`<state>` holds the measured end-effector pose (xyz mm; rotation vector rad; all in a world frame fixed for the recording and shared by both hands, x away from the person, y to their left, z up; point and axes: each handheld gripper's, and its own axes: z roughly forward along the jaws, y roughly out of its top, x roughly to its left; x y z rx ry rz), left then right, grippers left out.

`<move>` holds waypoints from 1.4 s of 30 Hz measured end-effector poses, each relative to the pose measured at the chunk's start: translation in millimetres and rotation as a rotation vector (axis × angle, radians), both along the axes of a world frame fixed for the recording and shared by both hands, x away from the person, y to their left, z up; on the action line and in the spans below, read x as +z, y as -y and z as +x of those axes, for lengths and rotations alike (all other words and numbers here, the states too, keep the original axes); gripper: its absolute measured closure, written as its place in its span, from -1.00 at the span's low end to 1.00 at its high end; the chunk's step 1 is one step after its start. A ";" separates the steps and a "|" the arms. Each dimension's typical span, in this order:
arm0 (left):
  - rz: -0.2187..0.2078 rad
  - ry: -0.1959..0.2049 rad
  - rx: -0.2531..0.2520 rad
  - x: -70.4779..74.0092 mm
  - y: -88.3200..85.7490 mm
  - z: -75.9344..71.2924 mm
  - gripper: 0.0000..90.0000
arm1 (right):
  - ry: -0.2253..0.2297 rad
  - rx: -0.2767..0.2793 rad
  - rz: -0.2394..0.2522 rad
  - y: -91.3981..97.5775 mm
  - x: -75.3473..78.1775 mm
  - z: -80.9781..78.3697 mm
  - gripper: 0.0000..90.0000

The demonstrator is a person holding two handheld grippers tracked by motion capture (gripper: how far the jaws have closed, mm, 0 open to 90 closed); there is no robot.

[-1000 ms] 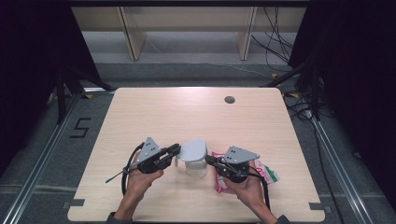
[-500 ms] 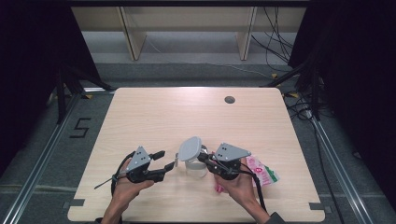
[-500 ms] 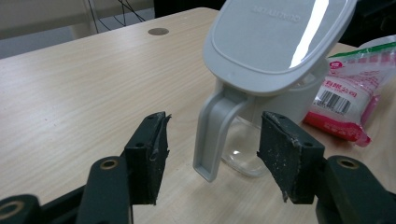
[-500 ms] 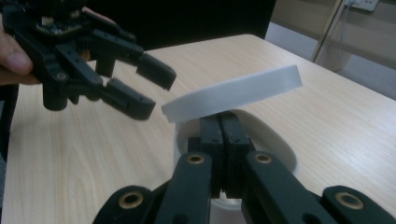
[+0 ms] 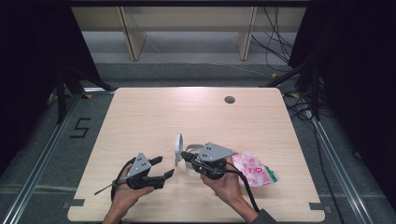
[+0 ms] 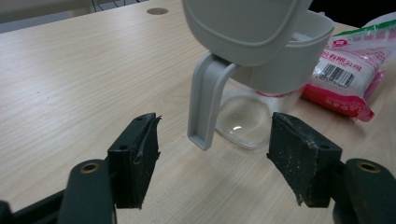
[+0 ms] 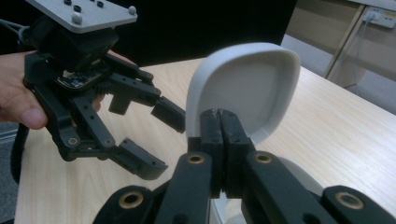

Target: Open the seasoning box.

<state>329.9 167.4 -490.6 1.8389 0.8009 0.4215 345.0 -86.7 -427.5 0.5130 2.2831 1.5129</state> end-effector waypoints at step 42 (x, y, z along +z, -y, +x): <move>-0.003 -0.047 0.046 -8.1 -11.3 -8.2 -0.38 | -0.157 -0.047 -0.257 69.0 -61.8 -24.9 1.00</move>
